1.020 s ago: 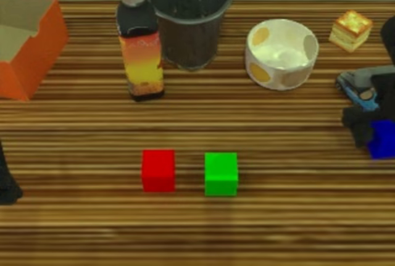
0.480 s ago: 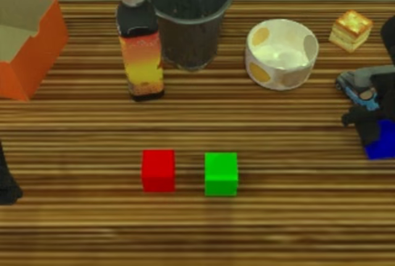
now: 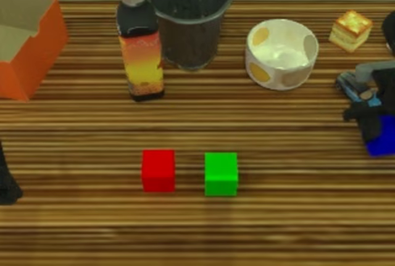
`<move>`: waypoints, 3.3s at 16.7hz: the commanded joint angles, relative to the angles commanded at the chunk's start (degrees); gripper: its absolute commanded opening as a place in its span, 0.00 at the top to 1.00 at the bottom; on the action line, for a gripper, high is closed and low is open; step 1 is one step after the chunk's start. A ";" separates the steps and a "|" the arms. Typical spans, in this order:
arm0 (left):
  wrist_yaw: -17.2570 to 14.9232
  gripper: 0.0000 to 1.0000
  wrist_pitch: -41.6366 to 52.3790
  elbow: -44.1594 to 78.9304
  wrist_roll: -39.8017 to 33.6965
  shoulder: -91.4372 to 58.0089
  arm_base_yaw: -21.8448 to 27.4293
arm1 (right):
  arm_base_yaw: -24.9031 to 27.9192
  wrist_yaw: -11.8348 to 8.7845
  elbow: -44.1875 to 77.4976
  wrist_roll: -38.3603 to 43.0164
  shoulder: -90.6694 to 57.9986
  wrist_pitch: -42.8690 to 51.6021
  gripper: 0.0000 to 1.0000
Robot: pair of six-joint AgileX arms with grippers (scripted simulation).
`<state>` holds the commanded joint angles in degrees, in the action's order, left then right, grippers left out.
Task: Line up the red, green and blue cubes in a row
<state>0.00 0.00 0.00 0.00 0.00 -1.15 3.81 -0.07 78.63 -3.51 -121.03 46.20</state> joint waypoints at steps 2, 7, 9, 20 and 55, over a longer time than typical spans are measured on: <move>0.00 0.00 0.00 0.00 0.00 0.00 0.00 | 0.20 -0.02 2.11 -0.10 1.61 4.23 1.00; 0.00 0.00 0.00 0.00 0.00 0.00 0.00 | 0.28 0.08 6.20 -0.01 5.32 11.55 1.00; 0.00 0.00 0.00 0.00 0.00 0.00 0.00 | 0.28 0.08 6.20 -0.01 5.32 11.55 1.00; 0.00 0.00 0.00 0.00 0.00 0.00 0.00 | 19.03 0.43 8.80 24.15 4.81 14.80 1.00; 0.00 0.00 0.00 0.00 0.00 0.00 0.00 | 30.38 0.92 0.48 37.69 1.05 1.72 0.17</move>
<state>0.00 0.00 0.00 0.00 0.00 -1.15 34.19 0.85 79.11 34.18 -119.98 47.92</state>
